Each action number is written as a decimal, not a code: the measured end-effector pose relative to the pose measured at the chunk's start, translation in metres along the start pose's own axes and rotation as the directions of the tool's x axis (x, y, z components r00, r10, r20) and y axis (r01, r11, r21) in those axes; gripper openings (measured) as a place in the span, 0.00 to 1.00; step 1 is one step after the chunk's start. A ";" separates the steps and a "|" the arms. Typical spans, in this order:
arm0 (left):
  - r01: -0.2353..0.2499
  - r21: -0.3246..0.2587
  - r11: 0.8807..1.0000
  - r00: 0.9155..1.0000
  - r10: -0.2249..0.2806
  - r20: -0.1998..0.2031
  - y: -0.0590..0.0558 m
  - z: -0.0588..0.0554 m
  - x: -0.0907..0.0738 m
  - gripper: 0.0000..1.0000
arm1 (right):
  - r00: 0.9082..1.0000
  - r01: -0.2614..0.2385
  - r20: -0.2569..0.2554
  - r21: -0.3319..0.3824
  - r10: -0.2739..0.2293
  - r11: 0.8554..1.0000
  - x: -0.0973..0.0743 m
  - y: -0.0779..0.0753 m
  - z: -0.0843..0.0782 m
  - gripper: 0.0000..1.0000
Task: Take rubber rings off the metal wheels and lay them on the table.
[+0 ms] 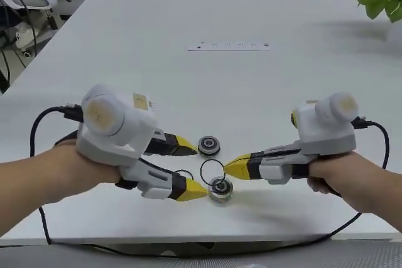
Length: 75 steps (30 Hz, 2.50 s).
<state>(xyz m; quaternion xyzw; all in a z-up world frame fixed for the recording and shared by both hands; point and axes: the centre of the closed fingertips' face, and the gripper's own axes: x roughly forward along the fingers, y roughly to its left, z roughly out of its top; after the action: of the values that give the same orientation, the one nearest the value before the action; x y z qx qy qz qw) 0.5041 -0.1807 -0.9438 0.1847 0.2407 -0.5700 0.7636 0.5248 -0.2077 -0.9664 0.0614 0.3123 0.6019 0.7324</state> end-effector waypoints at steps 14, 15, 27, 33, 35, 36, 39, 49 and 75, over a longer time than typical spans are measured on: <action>-0.081 -0.043 0.996 0.997 0.082 0.014 0.016 -0.014 -0.039 0.57 | 0.998 -0.041 -0.053 -0.046 0.038 0.998 0.028 0.009 0.016 0.00; -0.086 -0.048 0.995 0.996 0.087 0.017 0.016 -0.015 -0.041 0.57 | 0.998 -0.043 -0.057 -0.049 0.040 0.998 0.030 0.009 0.016 0.00; -0.132 -0.079 0.988 0.991 0.134 0.028 0.024 -0.025 -0.055 0.64 | 0.993 -0.053 -0.112 -0.041 0.049 0.998 0.057 0.012 0.011 0.00; -0.137 -0.098 0.986 0.990 0.140 0.028 0.025 -0.030 -0.057 0.65 | 0.990 -0.045 -0.137 -0.031 0.041 0.998 0.064 0.011 0.005 0.00; -0.136 -0.100 0.986 0.990 0.139 0.025 0.025 -0.032 -0.057 0.65 | 0.989 -0.043 -0.144 -0.033 0.038 0.999 0.066 0.011 0.003 0.00; -0.136 -0.103 0.985 0.990 0.139 0.025 0.025 -0.033 -0.057 0.65 | 0.988 -0.039 -0.151 -0.035 0.033 0.999 0.067 0.010 0.002 0.00; -0.139 -0.108 0.984 0.990 0.142 0.021 0.026 -0.034 -0.057 0.65 | 0.986 -0.031 -0.165 -0.037 0.025 0.999 0.068 0.006 -0.003 0.00; -0.143 -0.118 0.983 0.989 0.146 0.018 0.026 -0.037 -0.057 0.66 | 0.981 0.013 -0.194 -0.057 -0.024 0.998 0.067 -0.011 -0.009 0.00; -0.131 -0.113 0.985 0.991 0.133 0.010 0.037 -0.030 -0.050 0.65 | 0.980 0.051 -0.181 -0.141 -0.077 0.989 0.053 -0.021 0.000 0.16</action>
<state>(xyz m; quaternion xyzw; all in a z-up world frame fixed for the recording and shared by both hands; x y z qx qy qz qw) 0.5230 -0.1146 -0.9398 0.1520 0.2528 -0.5053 0.8110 0.5464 -0.1646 -0.9962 -0.0550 0.3395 0.6009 0.7216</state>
